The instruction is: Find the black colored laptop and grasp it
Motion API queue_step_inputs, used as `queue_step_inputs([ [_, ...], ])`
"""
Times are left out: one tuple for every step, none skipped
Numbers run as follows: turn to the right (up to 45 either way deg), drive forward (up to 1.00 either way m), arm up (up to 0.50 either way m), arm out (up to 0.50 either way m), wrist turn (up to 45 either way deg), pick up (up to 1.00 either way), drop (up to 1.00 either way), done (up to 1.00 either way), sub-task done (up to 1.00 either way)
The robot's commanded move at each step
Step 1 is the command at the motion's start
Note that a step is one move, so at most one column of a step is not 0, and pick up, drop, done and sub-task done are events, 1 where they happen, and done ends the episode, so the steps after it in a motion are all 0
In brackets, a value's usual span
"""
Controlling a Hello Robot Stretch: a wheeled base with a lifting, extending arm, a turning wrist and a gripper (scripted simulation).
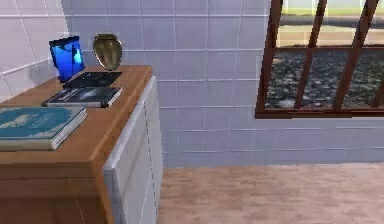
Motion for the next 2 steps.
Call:
queue_step_inputs([
  [0.0, 0.30, 0.00, 0.00, 0.0, 0.00, 0.00, 0.00, 0.00],
  [36.0, 0.00, 0.00, 0.00, 0.0, 0.00, 0.00, 0.00, 0.00],
])
